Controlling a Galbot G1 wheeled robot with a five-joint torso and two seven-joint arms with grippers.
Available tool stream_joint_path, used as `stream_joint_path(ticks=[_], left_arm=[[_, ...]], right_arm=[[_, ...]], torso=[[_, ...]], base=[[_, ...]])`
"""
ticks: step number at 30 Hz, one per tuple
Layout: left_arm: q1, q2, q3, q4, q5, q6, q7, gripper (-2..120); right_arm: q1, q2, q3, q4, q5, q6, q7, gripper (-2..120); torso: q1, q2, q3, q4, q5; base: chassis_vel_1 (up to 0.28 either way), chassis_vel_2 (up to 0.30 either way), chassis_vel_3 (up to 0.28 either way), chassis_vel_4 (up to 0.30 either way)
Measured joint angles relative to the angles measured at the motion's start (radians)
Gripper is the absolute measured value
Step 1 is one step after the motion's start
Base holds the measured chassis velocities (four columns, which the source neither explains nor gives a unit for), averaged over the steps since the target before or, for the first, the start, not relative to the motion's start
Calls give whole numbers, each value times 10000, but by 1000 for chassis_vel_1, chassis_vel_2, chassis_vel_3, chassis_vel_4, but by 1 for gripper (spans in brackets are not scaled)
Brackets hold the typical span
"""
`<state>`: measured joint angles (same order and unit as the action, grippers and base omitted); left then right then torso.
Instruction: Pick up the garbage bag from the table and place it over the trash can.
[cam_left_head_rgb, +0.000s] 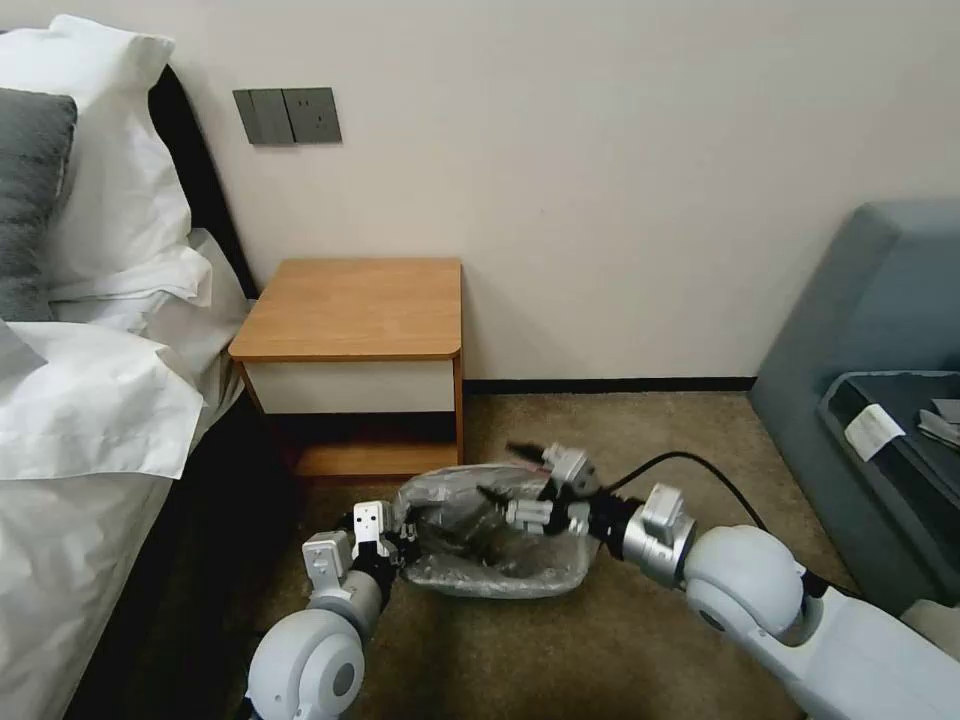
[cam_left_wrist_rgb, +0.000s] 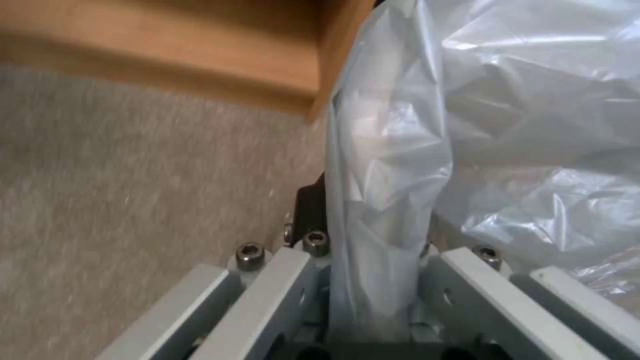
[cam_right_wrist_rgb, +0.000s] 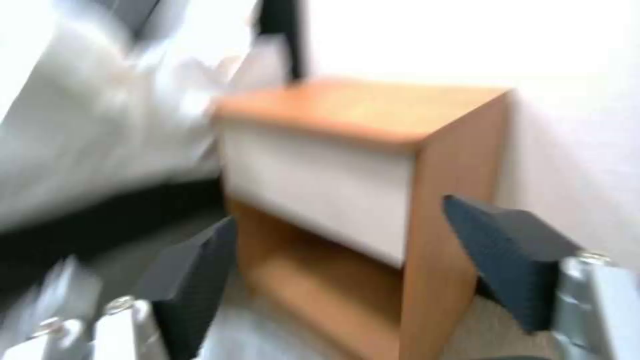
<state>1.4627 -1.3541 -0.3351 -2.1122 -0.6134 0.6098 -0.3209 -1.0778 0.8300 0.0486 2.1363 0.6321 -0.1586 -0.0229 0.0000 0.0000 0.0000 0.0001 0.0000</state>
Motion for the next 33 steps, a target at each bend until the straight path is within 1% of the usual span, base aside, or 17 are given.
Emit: stream_joint_path(ticks=[1,2,4,5,11,13,14,16,18,19,21,23,25,26,28,29,33], left_arm=[[41,-24,-30,75,0,6,-3,3],[41,-24,-30,75,0,6,-3,3],[114,-76,-64,205,8,8,-15,3],[105,-102,-58,359,21,7,-24,3],[80,-167,4,661,96,-152,45,3],[90,-168,11,681,112,-173,83,3],[96,-168,16,685,124,-194,116,9],[90,-165,22,682,127,-198,128,13],[72,-150,21,631,120,-186,138,24],[72,-150,21,631,120,-186,138,24],[70,-142,19,581,112,-165,132,32],[70,-142,18,576,111,-165,129,32],[89,-171,11,497,111,-166,61,49],[89,-171,11,497,111,-166,61,49],[117,-214,1,407,157,-238,18,60],[117,-214,1,407,157,-238,18,60],[126,-229,-35,288,163,-304,-46,74]], right_arm=[[-49,211,113,-26,284,169,329,92],[-49,211,113,-26,284,169,329,92],[-115,582,425,-243,768,504,729,98],[-236,805,804,-371,1117,710,896,100],[-563,1163,1776,-541,1929,919,1088,100],[-591,1200,1852,-550,2008,928,1101,100],[-622,1240,1902,-562,2052,948,1104,100],[-636,1263,1905,-576,2055,967,1098,100],[-641,1337,1888,-630,2049,992,1075,100],[-641,1337,1888,-630,2049,992,1075,100],[-640,1399,1837,-693,2010,1013,1031,100],[-639,1405,1832,-698,2004,1016,1026,100],[-679,1499,1764,-775,1889,1051,934,100],[-679,1499,1764,-775,1889,1051,934,100],[-751,1564,1736,-802,1777,1074,864,100],[-751,1564,1736,-802,1777,1074,864,100],[-963,1701,1719,-801,1569,1108,815,100]], torso=[[0,0,0,0,0],[0,0,0,0,0],[0,0,0,2,1],[0,0,0,1,0],[0,1,-1,0,3],[0,1,-1,1,3],[0,1,-1,1,1],[0,1,-1,0,-1],[0,1,0,0,-2],[0,1,0,0,-2],[0,1,1,-1,-2],[0,1,1,-1,-2],[0,1,1,0,-1],[0,1,1,0,-1],[0,1,1,0,0],[0,1,1,0,0],[0,1,1,-1,0]], base=[[0,0,0,0],[0,0,0,0],[0,0,0,0],[0,0,0,0],[0,0,0,0],[0,0,0,0],[0,0,0,0],[0,0,0,0],[0,0,0,0],[0,0,0,0],[0,0,0,0],[0,0,0,0],[0,0,0,0],[0,0,0,0],[0,0,0,0],[0,0,0,0],[0,0,0,0]])
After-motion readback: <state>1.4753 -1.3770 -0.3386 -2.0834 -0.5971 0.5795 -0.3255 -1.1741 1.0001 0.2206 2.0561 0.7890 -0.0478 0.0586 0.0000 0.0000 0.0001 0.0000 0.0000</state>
